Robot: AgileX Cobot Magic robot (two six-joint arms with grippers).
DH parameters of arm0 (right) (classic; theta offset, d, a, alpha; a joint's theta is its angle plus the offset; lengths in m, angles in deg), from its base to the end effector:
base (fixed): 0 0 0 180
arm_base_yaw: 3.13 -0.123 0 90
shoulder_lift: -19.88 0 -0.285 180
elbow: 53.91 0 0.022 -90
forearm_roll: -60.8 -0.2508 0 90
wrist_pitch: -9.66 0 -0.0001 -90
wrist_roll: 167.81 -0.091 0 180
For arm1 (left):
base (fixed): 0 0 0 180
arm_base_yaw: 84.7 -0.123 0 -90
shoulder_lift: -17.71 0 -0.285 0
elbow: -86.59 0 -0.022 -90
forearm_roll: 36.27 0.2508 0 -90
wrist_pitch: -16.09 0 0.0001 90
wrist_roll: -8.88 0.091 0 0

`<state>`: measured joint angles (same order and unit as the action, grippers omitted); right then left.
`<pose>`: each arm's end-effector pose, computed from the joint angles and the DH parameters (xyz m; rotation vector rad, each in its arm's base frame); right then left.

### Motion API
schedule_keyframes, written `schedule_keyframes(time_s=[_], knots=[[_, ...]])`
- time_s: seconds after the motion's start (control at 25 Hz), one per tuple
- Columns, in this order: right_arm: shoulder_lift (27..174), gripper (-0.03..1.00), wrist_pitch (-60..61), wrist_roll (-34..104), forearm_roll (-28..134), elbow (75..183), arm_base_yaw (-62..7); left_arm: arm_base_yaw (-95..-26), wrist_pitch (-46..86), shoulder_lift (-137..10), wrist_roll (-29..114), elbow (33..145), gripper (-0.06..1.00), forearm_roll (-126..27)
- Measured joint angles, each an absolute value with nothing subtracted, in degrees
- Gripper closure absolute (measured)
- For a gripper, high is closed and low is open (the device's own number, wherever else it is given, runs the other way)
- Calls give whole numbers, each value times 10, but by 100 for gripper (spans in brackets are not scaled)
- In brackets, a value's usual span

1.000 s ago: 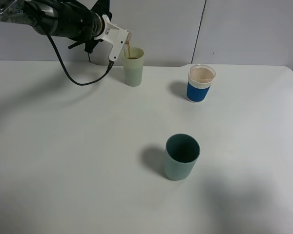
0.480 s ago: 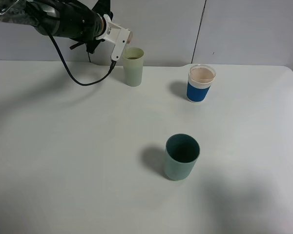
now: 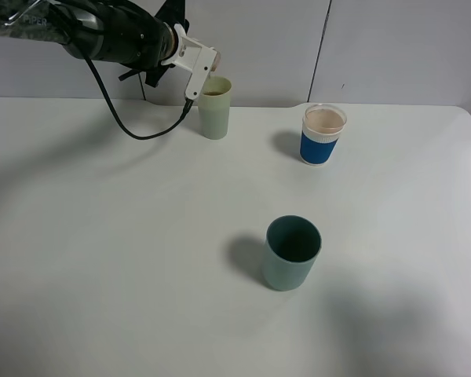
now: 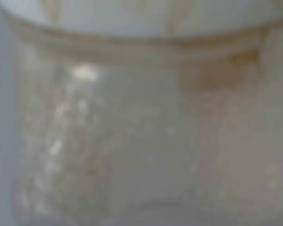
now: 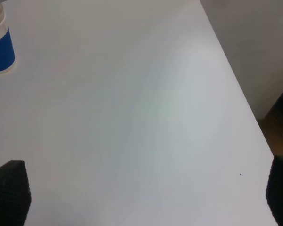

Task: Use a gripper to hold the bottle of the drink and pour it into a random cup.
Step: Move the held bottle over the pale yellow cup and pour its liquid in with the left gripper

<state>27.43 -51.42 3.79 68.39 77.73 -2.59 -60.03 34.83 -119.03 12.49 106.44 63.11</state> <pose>-0.0066 -0.0105 0.2784 0.1658 2.0287 -0.0723 0.4848 -0.1908 0.1898 1.8427 1.1503 1.1669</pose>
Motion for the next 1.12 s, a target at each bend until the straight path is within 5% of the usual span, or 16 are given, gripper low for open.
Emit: schedule_keyframes(time_s=[1.12], knots=[[274, -3, -514, 38, 684, 777, -26, -588, 368, -1173, 145, 1064, 60, 632]])
